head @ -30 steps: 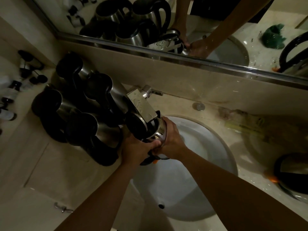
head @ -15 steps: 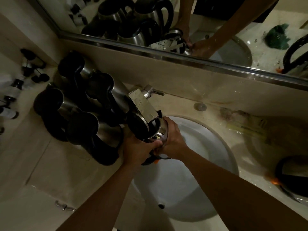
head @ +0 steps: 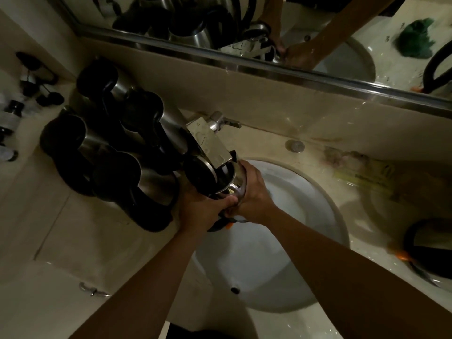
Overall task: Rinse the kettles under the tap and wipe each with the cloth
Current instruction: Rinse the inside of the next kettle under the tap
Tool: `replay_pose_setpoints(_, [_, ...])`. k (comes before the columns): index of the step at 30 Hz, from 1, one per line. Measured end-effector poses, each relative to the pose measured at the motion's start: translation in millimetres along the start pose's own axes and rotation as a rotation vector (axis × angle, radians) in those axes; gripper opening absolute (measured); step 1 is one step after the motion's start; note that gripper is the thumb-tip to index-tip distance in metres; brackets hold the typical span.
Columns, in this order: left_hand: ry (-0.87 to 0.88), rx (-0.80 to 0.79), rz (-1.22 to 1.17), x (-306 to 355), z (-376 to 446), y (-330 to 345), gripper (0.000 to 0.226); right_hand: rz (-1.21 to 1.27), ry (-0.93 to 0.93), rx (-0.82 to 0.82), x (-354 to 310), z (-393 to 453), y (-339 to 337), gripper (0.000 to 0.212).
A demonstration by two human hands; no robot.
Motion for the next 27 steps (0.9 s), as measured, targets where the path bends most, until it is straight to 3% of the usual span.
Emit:
replay_pose_setpoints(6, [0.027, -0.012, 0.043, -6.7, 4.7, 1.3, 0.081, 0.005, -0.023, 0.030, -4.6, -4.0, -0.4, 0.141])
replay_pose_setpoints(27, [0.091, 0.012, -0.039, -20.3, 7.8, 2.6, 0.080, -0.002, -0.075, 0.056, -2.9, -1.6, 4.2, 0.136])
Point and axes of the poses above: each hand's wrist, its own z-axis towards the middle knuckle, its own y-axis out of the palm, x = y × z, the point moved 7 cm from there along z, towards the middle knuckle, and after that the axes turned 3 degrees about -z, right-handed, at the moved point
